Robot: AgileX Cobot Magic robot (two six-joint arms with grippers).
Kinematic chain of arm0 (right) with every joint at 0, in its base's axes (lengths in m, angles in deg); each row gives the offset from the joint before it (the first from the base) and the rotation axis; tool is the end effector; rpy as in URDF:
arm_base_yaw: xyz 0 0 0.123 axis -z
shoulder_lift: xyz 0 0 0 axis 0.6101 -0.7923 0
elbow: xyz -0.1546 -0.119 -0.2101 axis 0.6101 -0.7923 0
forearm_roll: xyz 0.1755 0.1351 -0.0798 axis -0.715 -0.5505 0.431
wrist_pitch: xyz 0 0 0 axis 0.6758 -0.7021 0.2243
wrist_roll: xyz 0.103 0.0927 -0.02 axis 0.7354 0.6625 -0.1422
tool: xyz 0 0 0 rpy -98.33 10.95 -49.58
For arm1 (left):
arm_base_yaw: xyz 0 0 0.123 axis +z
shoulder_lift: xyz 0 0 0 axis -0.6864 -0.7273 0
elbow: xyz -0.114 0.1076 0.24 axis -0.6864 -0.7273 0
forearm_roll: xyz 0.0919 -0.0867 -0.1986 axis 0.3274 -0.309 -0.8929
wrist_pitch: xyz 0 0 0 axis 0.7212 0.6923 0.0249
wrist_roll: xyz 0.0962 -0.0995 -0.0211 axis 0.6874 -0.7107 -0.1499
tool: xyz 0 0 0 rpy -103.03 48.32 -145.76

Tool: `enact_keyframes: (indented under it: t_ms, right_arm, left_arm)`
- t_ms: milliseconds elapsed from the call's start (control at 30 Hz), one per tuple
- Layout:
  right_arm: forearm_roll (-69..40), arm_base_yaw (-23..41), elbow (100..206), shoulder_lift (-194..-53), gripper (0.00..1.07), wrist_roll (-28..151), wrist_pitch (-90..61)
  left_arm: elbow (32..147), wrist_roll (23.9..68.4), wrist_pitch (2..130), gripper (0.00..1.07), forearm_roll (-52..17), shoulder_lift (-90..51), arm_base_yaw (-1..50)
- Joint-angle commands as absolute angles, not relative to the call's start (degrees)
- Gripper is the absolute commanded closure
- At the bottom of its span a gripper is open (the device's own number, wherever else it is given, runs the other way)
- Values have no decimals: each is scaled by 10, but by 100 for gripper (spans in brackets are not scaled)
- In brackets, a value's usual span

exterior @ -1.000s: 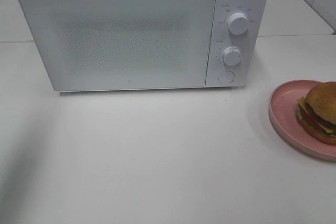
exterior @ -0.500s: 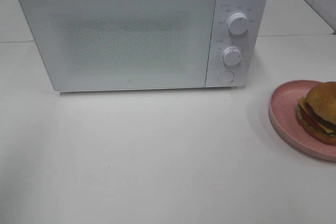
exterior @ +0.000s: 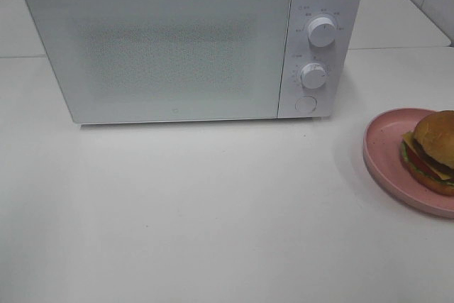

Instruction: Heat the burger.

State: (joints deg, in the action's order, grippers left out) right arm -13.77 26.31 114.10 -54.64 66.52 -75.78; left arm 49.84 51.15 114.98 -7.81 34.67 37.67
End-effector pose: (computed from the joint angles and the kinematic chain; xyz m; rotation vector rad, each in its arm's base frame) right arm 0.0247 0.0036 0.2537 -0.1839 1.9831 0.1221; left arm 0.0516 -0.0150 0.2500 0.2754 2.2332 -0.0717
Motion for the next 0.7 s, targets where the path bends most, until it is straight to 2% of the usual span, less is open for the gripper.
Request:
enact_keyframes:
  t_ms: [33, 233, 700]
  right_arm:
    - [-138, 267, 1139, -531, 50, 658, -752]
    - [-138, 267, 1139, -531, 50, 658, -752]
    - [-138, 267, 1139, -531, 50, 658, -752]
  left_arm:
    - [479, 537, 1145, 106, -87, 357, 378]
    - [479, 541, 1146, 106, -109, 357, 378]
    - [480, 534, 1146, 106, -112, 357, 378]
